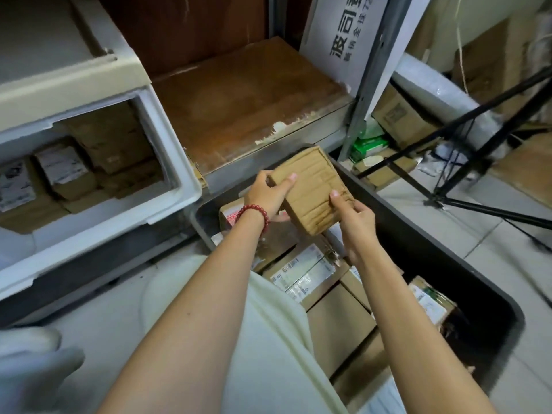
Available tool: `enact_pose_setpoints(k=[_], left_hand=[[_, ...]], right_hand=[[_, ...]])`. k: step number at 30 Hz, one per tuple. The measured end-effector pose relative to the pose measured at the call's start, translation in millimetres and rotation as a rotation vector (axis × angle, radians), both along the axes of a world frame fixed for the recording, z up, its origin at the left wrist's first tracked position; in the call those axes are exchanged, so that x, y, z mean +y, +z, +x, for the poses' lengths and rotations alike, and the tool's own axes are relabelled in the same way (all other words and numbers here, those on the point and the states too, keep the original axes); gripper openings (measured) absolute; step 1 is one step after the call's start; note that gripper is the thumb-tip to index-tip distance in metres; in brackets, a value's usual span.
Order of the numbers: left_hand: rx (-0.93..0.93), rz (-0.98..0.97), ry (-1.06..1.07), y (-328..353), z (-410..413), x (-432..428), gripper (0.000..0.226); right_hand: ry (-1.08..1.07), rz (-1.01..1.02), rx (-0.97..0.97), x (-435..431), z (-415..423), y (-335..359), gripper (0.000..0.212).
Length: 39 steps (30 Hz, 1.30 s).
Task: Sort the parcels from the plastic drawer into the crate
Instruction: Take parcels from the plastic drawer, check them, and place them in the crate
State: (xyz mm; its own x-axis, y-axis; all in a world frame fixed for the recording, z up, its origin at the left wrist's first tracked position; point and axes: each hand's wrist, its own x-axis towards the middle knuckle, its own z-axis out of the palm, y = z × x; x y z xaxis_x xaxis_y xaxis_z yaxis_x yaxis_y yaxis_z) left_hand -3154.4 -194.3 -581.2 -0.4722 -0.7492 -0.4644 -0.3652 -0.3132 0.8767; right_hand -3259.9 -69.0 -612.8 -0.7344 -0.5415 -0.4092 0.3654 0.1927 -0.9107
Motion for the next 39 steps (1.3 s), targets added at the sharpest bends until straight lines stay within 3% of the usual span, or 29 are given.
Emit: enact_pose_setpoints(k=[2,6,9,12,16,19,23,27,33,39], left_hand=[[-0.018,0.071,0.031,-12.0,-6.0,-5.2,0.04],[-0.055,0.177,0.067,-32.1,-17.2,-12.3,0.041],[-0.053,0.142,0.088,-38.5,-31.8,-16.9,0.043],[-0.027,0.137,0.12,-47.7,-45.6,-21.6,0.056],[-0.259,-0.225,-0.226,-66.5,-52.9,-18.4,0.062],[-0.363,-0.363,-0.375,-75.6,-47.6,-17.9,0.061],[-0.588,-0.69,-0.571,-78.3,-37.1,-25.9,0.061],[-0.806,-0.84,-0.747,-77.5,-32.7,-30.4,0.066],[-0.86,-1.037,-0.692,-62.9,-15.5,-27.5,0.058],[-0.855,-0.974,-0.558,-32.4,20.0,-27.9,0.058]], right_hand=[[0.024,0.015,-0.074,-0.2,-2.8,-8.2,0.046],[0.011,0.053,-0.15,-0.4,-13.3,-21.3,0.064],[-0.016,0.049,-0.191,-9.4,-21.8,-28.7,0.072],[-0.019,0.071,-0.139,-25.1,-30.1,-40.0,0.052],[0.057,0.113,-0.045,-39.8,-28.8,-49.0,0.066],[0.085,0.126,0.015,-44.9,-27.5,-51.0,0.062],[0.135,0.188,0.121,-44.3,-28.3,-54.3,0.058],[0.255,0.266,0.197,-42.3,-28.8,-51.3,0.066],[0.232,0.356,0.384,-39.0,-17.4,-36.5,0.069],[0.355,0.354,0.543,-43.6,11.9,-12.5,0.067]])
